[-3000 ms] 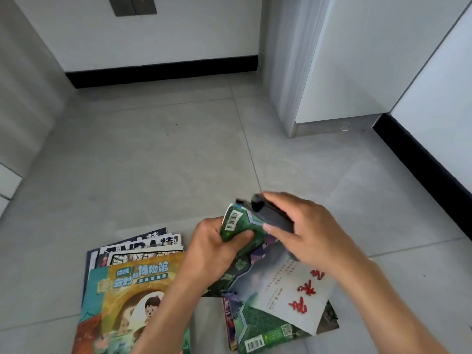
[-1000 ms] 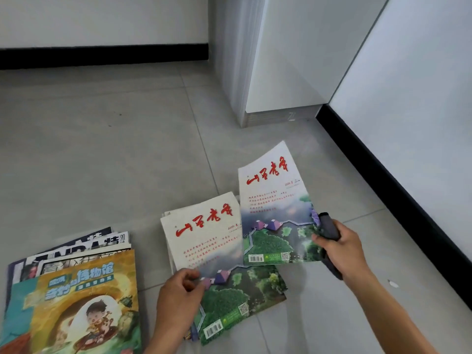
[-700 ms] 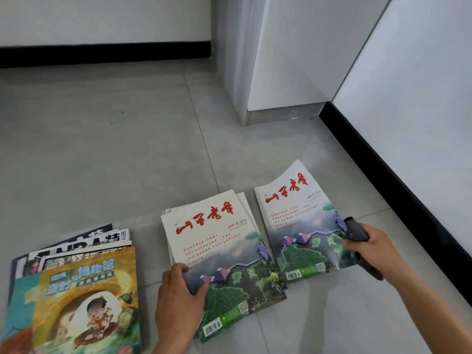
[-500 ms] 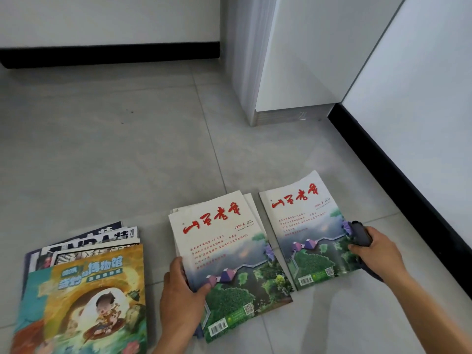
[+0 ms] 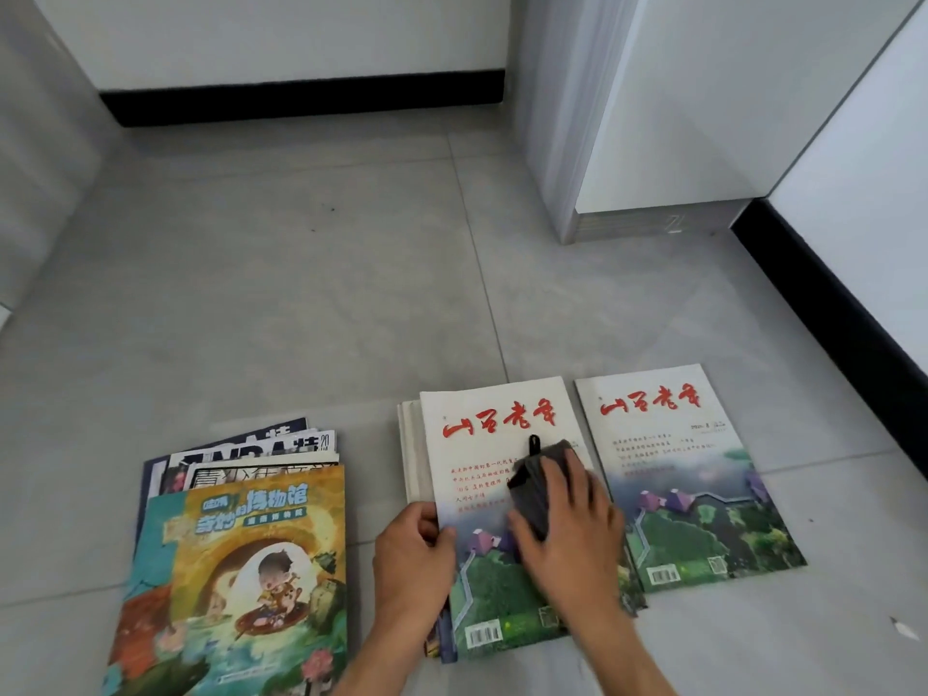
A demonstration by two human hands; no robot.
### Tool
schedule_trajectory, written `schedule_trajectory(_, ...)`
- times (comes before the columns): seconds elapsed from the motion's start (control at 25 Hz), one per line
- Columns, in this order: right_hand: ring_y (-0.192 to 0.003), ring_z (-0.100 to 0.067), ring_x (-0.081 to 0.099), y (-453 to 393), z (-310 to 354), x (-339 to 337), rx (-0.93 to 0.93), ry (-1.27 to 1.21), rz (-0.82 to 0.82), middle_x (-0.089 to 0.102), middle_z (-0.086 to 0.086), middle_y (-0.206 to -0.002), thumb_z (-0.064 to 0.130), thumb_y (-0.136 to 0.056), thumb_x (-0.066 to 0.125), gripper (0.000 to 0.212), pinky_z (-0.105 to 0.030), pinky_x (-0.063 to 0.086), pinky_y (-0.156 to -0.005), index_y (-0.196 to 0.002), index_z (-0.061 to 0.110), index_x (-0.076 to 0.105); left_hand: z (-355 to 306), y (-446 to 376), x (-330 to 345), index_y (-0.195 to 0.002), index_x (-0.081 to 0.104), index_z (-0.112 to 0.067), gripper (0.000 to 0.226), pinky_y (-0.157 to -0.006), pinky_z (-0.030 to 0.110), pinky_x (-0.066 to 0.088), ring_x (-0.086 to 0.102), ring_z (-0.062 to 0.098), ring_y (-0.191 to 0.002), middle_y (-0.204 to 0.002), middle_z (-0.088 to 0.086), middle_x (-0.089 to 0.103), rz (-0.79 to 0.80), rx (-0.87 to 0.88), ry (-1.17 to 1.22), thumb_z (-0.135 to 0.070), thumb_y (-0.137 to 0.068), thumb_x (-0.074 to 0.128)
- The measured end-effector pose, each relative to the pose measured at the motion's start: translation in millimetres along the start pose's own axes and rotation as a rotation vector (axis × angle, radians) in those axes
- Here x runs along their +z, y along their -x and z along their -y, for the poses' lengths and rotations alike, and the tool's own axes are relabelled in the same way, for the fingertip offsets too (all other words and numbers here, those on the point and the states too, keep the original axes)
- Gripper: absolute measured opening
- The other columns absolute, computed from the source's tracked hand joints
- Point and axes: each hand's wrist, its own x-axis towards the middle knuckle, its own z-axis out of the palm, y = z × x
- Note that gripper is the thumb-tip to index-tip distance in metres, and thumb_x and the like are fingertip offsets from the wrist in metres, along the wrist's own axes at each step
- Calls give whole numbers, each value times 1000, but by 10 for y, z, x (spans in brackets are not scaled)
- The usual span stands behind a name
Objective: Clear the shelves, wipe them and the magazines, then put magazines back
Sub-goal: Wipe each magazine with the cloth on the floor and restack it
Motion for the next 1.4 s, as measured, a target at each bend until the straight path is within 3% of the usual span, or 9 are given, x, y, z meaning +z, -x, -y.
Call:
schedule_trajectory(0.08,-139,-33,41,128,116,218,-67,23,14,38,-3,-157,61,-95,37,59,-54,37,-107,-145,30,43,-14,-65,-33,-77,63,-25,15,-62,24,52,63,6,-68,-73,-11,67,-12,-30,-31,-18,-82,75)
schedule_trajectory(0.24,-135,-28,47,237,-138,266,-531,121,6,43,2,-154,44,-99,40,46,-48,48,-100,-142,32,50,73,-126,-98,-77,61,-21,16,-59,20,47,62,5,-69,-74,-10,66,35,-63,-53,-22,-82,77)
schedule_trajectory(0.32,-134,-31,48,-55,-353,251,-434,166,-25,43,-2,-155,43,-100,37,48,-53,47,-103,-144,28,50,102,-161,-101,-78,60,-20,16,-59,21,48,63,7,-69,-74,-8,66,76,-75,-72,-22,-82,76)
schedule_trajectory(0.44,-128,-39,52,-424,-369,297,27,-16,-146,50,-11,-148,42,-98,35,53,-60,48,-100,-143,18,51,121,-253,-117,-78,59,-17,18,-58,23,46,60,10,-65,-72,-4,66,171,-108,-48,-21,-81,76)
schedule_trajectory(0.52,-125,-39,54,-421,-190,363,81,-44,-213,53,-13,-146,41,-97,34,54,-59,50,-98,-141,16,53,132,-328,-141,-77,57,-17,19,-56,22,42,57,9,-61,-68,-5,63,239,-87,-73,-21,-81,75)
schedule_trajectory(0.8,-132,-27,51,77,-187,413,-626,199,-91,47,1,-152,39,-97,44,46,-51,48,-103,-140,29,54,317,-262,-173,-78,51,-14,23,-59,28,43,49,10,-56,-63,-1,54,246,-50,33,-19,-86,72)
schedule_trajectory(1.0,-133,-38,48,-433,-88,430,-6,2,-261,44,-9,-153,27,-100,51,43,-57,45,-105,-142,18,52,340,-223,-148,-80,52,-14,21,-57,30,49,54,12,-61,-69,1,58,204,-71,62,-18,-87,72)
schedule_trajectory(1.24,-138,-27,44,-348,-13,472,-718,176,-90,41,0,-156,30,-98,45,48,-50,43,-109,-146,28,44,353,-249,-139,-75,56,-11,21,-61,49,57,55,17,-56,-61,1,56,178,-149,146,-14,-82,76)
schedule_trajectory(1.4,-129,-36,50,-791,-111,399,18,-23,-233,46,-10,-152,22,-100,50,45,-55,45,-104,-144,18,49,350,-232,-130,-78,56,-10,20,-59,36,56,56,14,-61,-68,3,59,173,-136,147,-13,-83,75)
